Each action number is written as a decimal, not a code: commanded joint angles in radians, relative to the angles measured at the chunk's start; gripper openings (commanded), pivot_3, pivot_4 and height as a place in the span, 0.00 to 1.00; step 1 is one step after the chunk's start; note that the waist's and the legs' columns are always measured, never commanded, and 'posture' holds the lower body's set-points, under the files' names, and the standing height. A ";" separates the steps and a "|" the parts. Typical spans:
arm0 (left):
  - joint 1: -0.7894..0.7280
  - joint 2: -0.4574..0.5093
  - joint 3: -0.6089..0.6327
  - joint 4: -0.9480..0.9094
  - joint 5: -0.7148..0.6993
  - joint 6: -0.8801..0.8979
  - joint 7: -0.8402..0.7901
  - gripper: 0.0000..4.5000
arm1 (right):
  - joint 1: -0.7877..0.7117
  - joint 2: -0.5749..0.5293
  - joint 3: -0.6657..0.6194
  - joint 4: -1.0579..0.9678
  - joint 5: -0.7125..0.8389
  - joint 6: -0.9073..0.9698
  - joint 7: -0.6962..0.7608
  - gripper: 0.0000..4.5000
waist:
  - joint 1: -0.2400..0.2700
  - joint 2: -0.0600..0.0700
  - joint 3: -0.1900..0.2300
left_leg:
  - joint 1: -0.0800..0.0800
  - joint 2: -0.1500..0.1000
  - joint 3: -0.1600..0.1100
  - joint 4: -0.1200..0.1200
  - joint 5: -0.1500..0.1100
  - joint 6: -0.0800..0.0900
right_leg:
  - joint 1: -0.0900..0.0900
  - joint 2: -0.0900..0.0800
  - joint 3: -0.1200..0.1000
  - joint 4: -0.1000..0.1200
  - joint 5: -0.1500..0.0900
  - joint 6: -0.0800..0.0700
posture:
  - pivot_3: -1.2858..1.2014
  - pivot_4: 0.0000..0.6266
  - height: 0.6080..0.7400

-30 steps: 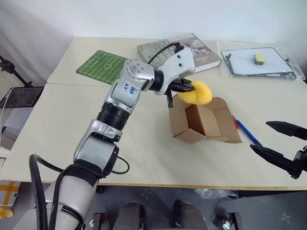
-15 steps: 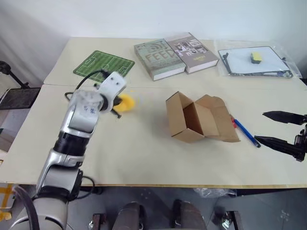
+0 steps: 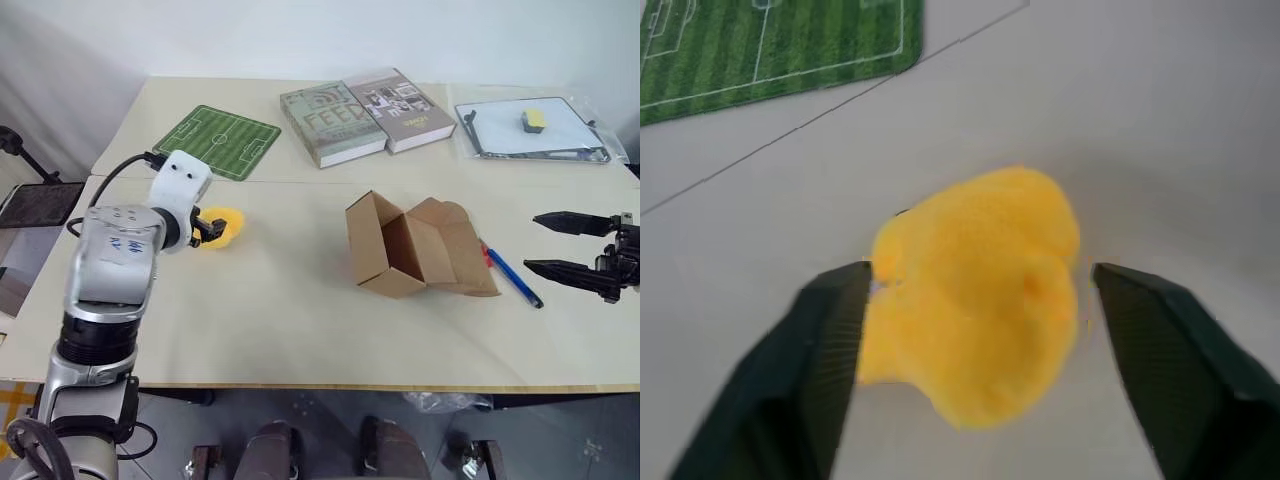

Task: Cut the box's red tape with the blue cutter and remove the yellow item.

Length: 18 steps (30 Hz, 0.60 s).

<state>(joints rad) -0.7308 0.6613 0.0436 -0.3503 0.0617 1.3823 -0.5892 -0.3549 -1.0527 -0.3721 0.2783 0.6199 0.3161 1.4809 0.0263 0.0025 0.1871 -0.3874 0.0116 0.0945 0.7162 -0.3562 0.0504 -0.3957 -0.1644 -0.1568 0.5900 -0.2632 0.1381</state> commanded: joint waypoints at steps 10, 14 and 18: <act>0.271 -0.204 0.152 -0.270 -0.411 -0.481 -0.204 0.99 | 0.110 0.001 -0.085 0.000 -0.003 -0.078 0.033 1.00 | -0.001 0.002 0.000 | 0.001 0.000 0.000 0.000 -0.001 -0.003 | 0.001 0.000 0.000 0.000 0.000 0.000 | 0.52 0.24 1.00; 0.468 -0.282 0.141 -0.276 -0.472 -0.642 -0.228 0.99 | 0.239 0.011 -0.156 -0.019 -0.010 -0.100 0.014 1.00 | -0.001 0.003 -0.001 | 0.002 0.000 0.001 0.001 -0.001 -0.003 | 0.002 0.000 0.001 0.000 0.000 0.000 | 0.52 0.24 1.00; 0.635 -0.281 0.147 -0.233 -0.538 -0.798 -0.326 0.99 | 0.381 0.061 -0.250 -0.085 0.010 -0.081 -0.044 1.00 | -0.001 0.004 -0.001 | 0.003 0.000 0.002 0.000 -0.001 -0.003 | 0.002 0.000 0.001 -0.001 0.000 0.000 | 0.52 0.24 1.00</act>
<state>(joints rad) -0.1230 0.3702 0.1780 -0.5728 -0.4446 0.6711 -0.8747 -0.0008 -1.0026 -0.5622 0.2393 0.6067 0.2376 1.4594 0.0257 0.0068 0.1858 -0.3845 0.0120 0.0963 0.7168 -0.3574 0.0477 -0.3940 -0.1650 -0.1554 0.5900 -0.2633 0.1376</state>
